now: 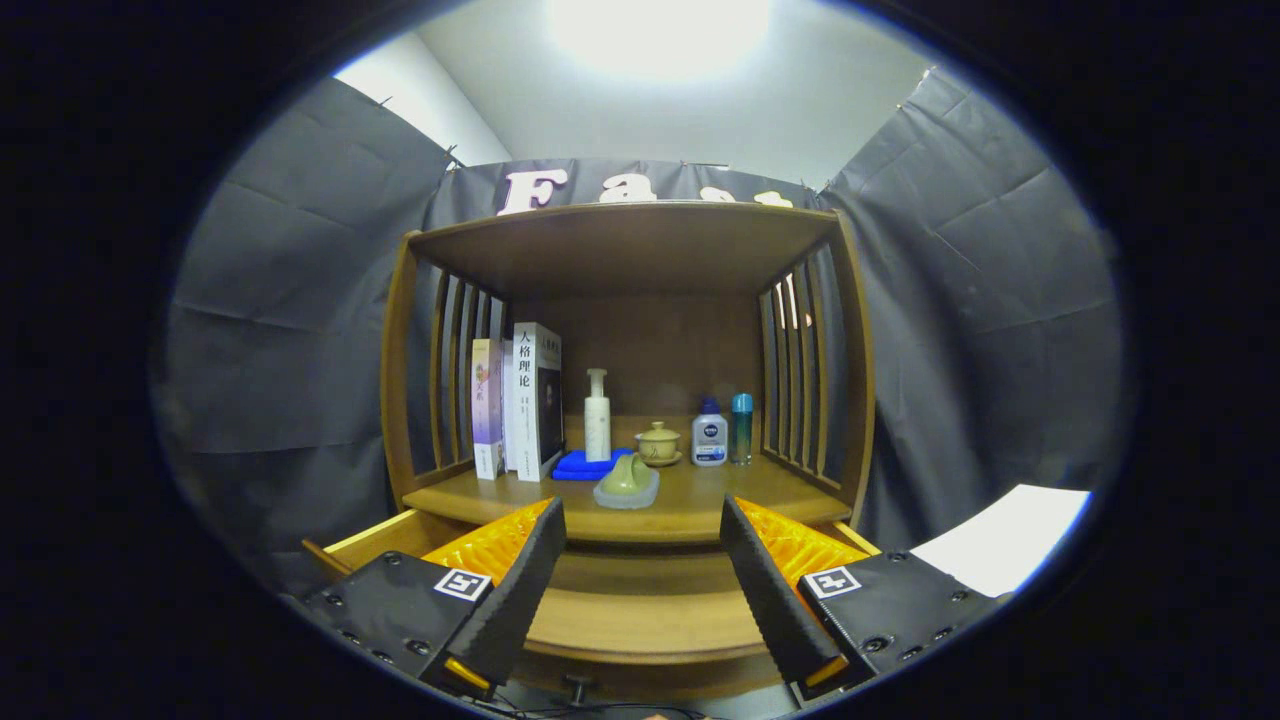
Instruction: Pull open the drawer, take out the items inside it, and place them on the countertop above the cabinet.
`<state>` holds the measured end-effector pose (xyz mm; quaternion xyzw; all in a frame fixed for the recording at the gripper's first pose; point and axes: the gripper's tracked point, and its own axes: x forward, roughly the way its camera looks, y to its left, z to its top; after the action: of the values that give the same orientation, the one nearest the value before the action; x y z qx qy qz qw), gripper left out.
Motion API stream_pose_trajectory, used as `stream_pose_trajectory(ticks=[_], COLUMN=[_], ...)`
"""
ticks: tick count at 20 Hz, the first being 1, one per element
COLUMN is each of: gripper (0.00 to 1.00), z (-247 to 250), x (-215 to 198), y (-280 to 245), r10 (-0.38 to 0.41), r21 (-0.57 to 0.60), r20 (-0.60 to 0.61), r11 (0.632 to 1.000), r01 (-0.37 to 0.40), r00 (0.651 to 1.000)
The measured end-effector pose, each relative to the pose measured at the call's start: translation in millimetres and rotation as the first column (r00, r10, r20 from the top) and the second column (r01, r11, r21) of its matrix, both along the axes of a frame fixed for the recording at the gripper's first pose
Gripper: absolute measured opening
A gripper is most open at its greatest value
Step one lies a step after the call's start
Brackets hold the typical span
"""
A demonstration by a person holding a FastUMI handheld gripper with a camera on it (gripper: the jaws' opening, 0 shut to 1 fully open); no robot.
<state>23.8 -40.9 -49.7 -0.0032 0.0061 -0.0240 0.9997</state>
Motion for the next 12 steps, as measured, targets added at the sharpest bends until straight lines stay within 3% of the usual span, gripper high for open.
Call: stream_pose_trajectory(ticks=[6,12], gripper=[0.98,0.98], z=[-24,-70], x=[-48,-75], y=[-5,-5], r10=[-0.026,-0.082], r21=[0.023,-0.061], r20=[-0.006,-0.085], r11=[0.999,0.995], r01=[0.026,0.077], r00=[1.0,0.993])
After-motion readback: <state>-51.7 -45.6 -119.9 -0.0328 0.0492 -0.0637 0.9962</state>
